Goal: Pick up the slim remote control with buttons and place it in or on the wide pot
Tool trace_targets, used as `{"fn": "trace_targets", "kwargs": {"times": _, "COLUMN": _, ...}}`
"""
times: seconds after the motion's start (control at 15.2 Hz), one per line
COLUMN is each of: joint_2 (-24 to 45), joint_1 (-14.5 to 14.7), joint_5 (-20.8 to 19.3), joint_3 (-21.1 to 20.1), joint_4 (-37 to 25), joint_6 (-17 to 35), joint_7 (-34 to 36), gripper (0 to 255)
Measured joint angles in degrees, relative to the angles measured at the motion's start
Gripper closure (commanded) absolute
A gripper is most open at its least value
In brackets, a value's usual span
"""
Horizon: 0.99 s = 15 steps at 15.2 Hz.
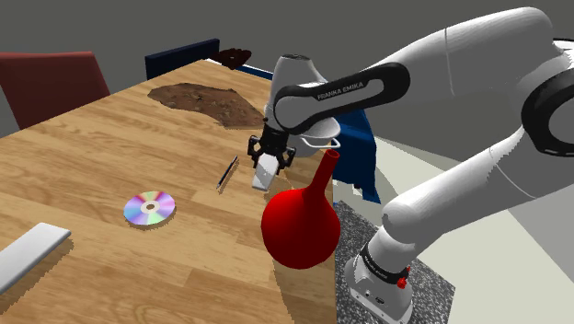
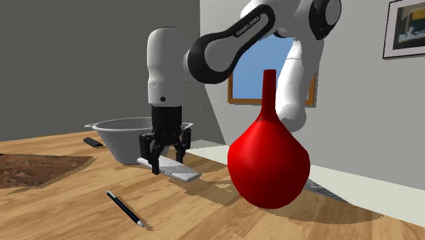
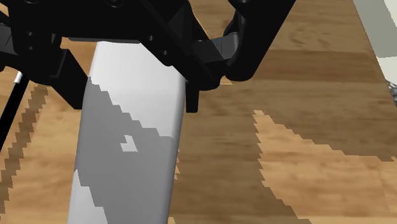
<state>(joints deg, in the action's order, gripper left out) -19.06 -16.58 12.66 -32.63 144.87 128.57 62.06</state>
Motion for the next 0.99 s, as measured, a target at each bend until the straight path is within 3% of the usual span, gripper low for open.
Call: {"fn": "trace_targets", "kwargs": {"times": 0.99, "joint_2": -5.66, "joint_1": 0.44, "joint_5": 0.4, "joint_3": 2.91, "joint_4": -7.22, "joint_6": -12.69, "joint_7": -1.12, "gripper": 255}}
